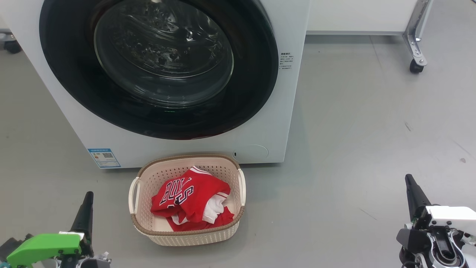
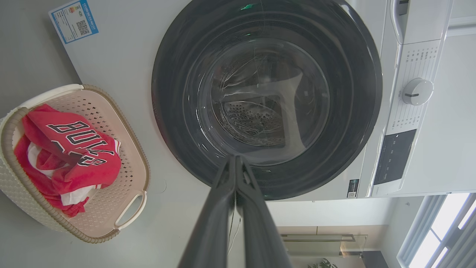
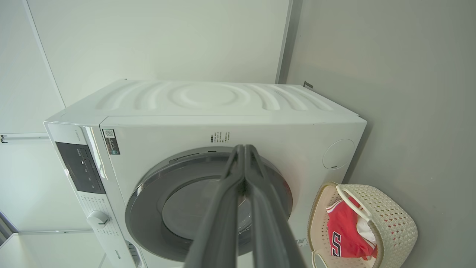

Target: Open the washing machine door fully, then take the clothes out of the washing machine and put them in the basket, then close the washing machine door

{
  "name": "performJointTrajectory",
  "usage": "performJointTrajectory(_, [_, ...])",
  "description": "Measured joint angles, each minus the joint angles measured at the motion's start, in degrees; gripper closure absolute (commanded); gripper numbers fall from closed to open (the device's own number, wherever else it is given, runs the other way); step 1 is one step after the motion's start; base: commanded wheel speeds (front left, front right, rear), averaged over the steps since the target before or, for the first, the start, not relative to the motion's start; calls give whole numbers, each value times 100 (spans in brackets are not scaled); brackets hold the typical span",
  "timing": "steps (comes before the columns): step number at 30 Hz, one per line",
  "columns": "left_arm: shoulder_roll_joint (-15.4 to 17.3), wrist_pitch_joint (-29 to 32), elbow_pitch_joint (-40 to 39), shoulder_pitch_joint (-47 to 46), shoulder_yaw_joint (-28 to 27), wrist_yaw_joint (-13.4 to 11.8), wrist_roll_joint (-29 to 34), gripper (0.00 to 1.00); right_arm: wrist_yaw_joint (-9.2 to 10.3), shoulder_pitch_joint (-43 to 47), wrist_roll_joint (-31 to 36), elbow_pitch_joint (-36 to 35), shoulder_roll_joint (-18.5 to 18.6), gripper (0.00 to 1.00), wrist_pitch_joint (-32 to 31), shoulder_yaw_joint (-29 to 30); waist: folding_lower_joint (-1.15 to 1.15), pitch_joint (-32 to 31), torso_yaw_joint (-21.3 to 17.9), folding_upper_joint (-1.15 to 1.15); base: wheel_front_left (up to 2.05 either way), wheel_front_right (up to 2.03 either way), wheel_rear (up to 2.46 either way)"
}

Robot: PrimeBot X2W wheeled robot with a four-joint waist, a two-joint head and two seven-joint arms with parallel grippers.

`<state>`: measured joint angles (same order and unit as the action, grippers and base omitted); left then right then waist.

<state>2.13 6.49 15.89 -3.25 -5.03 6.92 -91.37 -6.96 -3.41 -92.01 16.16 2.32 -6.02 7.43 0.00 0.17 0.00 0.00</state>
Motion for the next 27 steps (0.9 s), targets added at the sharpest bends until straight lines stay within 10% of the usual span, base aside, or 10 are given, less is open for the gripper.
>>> performJointTrajectory(27, [0,0,-3,-1,3,0,1,100,0,-1,0,-3,0,100,-5,2,0,0,0,0,0,0,0])
